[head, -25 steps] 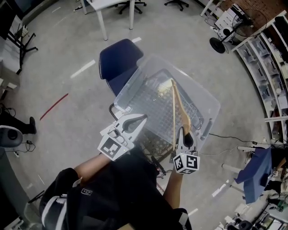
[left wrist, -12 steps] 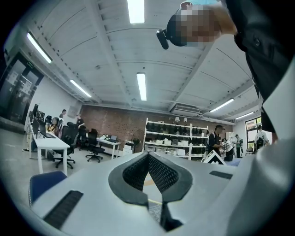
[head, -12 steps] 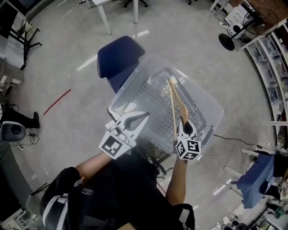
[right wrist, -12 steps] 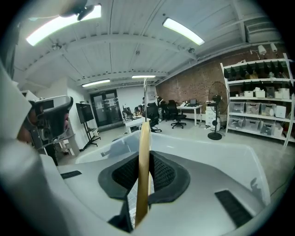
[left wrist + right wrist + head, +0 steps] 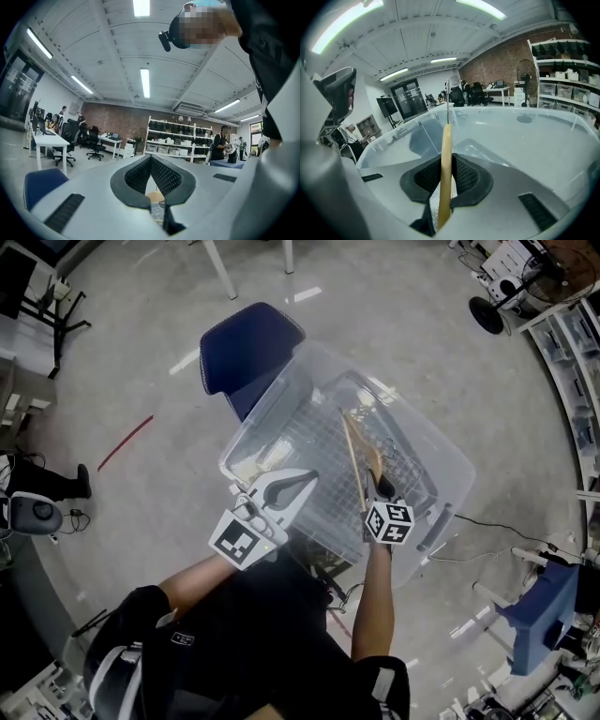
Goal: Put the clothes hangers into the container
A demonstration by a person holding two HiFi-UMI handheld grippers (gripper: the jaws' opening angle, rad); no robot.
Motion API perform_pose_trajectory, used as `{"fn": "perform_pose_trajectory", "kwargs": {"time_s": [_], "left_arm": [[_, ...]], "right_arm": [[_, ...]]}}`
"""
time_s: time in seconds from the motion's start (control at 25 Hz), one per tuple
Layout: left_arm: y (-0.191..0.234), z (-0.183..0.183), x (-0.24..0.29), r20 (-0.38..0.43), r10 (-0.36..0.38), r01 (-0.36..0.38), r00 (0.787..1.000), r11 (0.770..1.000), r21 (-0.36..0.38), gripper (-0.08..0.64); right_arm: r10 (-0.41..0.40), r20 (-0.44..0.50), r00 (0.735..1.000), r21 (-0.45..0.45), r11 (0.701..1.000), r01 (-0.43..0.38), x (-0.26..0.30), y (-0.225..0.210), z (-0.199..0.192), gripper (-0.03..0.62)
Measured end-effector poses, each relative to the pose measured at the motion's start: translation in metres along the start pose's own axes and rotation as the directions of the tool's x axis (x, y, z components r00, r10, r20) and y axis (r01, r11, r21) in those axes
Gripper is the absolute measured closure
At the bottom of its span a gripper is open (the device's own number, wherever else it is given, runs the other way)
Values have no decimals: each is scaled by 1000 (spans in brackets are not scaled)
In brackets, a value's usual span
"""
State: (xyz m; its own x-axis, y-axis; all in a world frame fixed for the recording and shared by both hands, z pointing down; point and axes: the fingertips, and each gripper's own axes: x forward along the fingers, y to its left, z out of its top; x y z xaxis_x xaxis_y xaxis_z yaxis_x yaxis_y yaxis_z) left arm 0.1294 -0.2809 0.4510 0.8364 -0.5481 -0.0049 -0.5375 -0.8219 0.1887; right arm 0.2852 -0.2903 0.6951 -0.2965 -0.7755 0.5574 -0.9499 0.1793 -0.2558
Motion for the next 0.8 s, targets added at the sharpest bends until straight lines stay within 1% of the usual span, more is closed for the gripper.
{"fn": "perform_pose_trajectory", "kwargs": {"time_s": [0.16,0.32,0.48,0.68,0.8], "left_arm": [[2,-8,4,-17,2,-3,1000,1000,-6,541],[5,-12,9,-24,2,-2,1000,1000,-9,541],[7,-14,18,-31,3,-3,1000,1000,-17,541],[14,-15,19,-38,5,-6,999,1000,-20,541],[17,-13,22,-34,8,-8,999,1000,-19,540]], "right_arm": [[34,-42,999,36,999,-33,19,-5,-25,522],[57,-81,995,87,995,-50,36,-14,-50,522],[75,-130,989,116,991,-59,50,-24,-71,522],[108,-157,982,185,980,-78,64,-26,-95,522],[132,-189,973,205,974,-92,71,-30,-114,522]]}}
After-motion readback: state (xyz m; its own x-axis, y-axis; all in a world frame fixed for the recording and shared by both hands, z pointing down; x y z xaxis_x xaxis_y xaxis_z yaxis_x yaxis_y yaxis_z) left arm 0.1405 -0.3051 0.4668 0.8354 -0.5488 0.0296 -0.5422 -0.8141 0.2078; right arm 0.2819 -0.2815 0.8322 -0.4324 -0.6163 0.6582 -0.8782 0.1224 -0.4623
